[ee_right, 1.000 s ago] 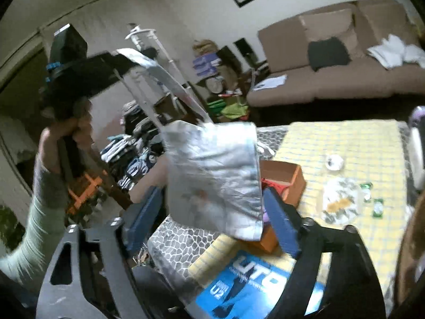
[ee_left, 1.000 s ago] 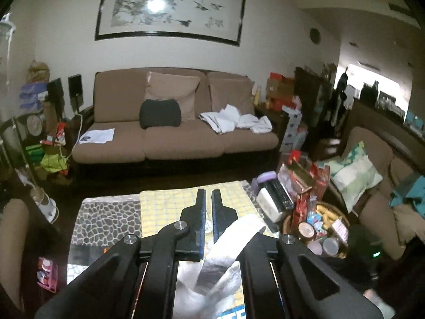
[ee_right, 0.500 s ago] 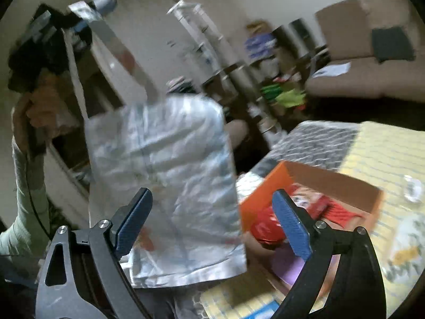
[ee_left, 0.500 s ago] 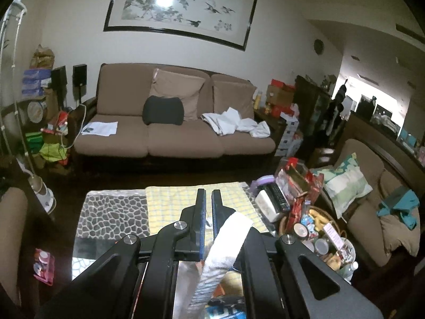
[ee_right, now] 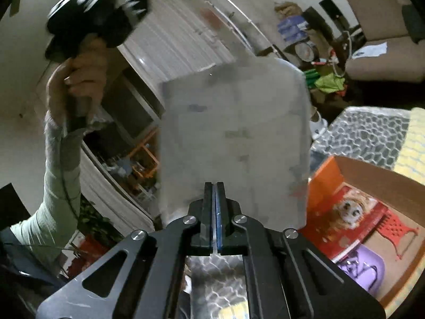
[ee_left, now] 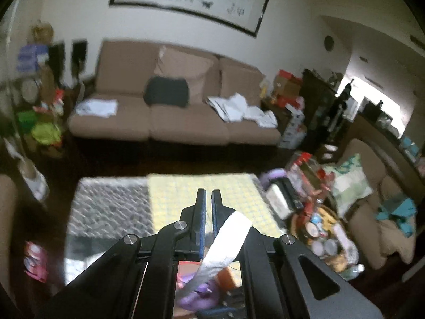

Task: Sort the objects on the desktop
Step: 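Lower the white plastic bag toward the box with both tools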

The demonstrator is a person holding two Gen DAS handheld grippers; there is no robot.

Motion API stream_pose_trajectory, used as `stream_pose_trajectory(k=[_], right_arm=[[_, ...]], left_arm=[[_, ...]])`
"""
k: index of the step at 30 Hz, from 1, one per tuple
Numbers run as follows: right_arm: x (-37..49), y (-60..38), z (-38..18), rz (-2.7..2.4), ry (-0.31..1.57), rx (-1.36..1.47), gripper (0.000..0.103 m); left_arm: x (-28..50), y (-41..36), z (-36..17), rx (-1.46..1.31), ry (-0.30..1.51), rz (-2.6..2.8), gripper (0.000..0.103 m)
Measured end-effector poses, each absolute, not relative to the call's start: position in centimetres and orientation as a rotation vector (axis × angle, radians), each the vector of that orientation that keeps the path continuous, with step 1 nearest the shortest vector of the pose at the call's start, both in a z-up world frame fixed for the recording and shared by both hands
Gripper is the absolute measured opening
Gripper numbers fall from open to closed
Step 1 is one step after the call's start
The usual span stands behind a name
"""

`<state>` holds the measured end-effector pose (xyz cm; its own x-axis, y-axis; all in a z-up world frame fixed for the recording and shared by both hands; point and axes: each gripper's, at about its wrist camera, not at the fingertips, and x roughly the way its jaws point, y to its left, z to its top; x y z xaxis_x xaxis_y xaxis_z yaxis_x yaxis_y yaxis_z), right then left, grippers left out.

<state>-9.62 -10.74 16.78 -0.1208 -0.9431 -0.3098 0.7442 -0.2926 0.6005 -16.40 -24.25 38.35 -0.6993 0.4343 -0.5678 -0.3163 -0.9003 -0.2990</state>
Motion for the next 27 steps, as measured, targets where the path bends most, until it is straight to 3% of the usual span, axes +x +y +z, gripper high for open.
stream_pose_trajectory(k=[2,4,5,14,16,17,18,19,27], right_arm=[[-9.8,-9.9,16.9,-1.776,-0.332,0.801,0.014],[-10.3,-8.2,16.9,-1.901,-0.312,0.804,0.084],[-10.5,-7.5,17.1,-1.950,-0.304,0.783,0.093],[-13.0,-1.9,16.3,-2.090,-0.392,0.740,0.094],[-13.4,-3.1,15.2,-1.965,-0.425,0.789,0.091],[-13.6,-4.7,14.4,-1.907,-0.422,0.813,0.066],[-13.7,-6.0,14.1,-1.875,-0.398,0.825,0.015],[-13.8,-7.5,13.9,-1.868,-0.362,0.843,0.002],[-15.3,-11.7,10.9,-1.960,-0.241,1.014,0.003]], left_arm=[[-16.1,-23.2,38.0,-0.902,-0.163,2.547,0.001],[-15.7,-22.6,37.8,-0.891,-0.127,2.514,0.001],[-15.6,-22.5,37.8,-0.885,-0.118,2.506,0.001],[-17.0,-23.1,37.0,-0.913,-0.113,2.527,0.001],[-17.5,-23.3,36.2,-0.918,-0.146,2.527,0.001],[-18.0,-23.5,35.7,-0.928,-0.157,2.528,0.002],[-18.5,-23.6,34.9,-0.950,-0.168,2.539,0.002],[-18.9,-23.7,34.2,-0.971,-0.172,2.548,0.001],[-21.9,-24.1,28.0,-1.120,-0.078,2.590,0.002]])
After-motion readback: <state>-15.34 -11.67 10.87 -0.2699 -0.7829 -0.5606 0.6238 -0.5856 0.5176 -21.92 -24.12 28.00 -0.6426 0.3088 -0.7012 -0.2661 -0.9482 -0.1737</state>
